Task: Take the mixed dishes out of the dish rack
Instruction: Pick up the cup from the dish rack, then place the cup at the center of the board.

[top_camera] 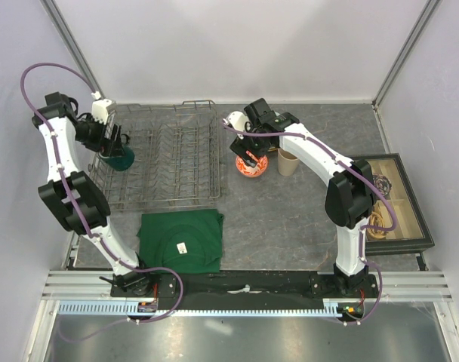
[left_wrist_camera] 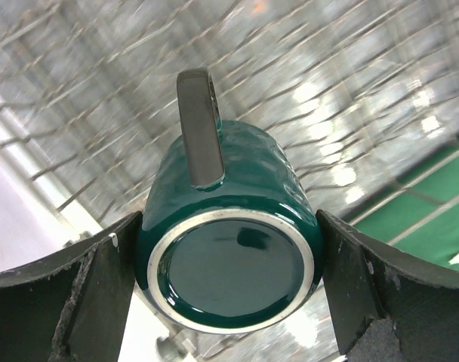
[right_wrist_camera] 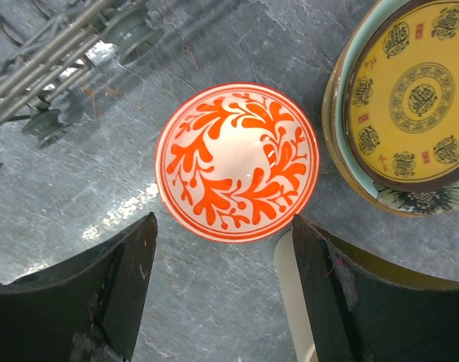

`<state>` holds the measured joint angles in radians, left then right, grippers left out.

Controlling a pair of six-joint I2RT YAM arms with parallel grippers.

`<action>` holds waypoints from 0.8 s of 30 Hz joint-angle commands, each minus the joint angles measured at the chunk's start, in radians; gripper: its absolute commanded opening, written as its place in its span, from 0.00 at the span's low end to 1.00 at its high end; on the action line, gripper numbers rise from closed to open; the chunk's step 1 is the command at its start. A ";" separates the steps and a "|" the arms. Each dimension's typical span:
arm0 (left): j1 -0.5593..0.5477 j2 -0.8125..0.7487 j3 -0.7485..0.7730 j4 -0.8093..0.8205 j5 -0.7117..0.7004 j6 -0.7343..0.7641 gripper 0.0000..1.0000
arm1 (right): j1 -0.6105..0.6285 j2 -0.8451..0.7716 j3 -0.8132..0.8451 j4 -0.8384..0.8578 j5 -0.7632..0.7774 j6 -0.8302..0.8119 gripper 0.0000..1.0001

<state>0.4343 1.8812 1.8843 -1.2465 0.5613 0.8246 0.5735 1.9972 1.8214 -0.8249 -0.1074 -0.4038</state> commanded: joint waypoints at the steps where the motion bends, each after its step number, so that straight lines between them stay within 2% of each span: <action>1: -0.005 -0.076 0.049 -0.074 0.238 -0.067 0.02 | 0.005 -0.048 0.021 0.039 -0.054 0.043 0.80; 12: -0.003 -0.071 0.013 -0.134 0.754 -0.197 0.01 | -0.009 -0.113 0.026 0.245 -0.204 0.230 0.79; 24: -0.003 -0.014 -0.039 -0.148 1.075 -0.255 0.01 | -0.069 -0.078 -0.005 0.538 -0.531 0.597 0.77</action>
<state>0.4305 1.8656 1.8557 -1.3384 1.3540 0.6155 0.5198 1.9125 1.8214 -0.4511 -0.4732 0.0250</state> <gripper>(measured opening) 0.938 0.777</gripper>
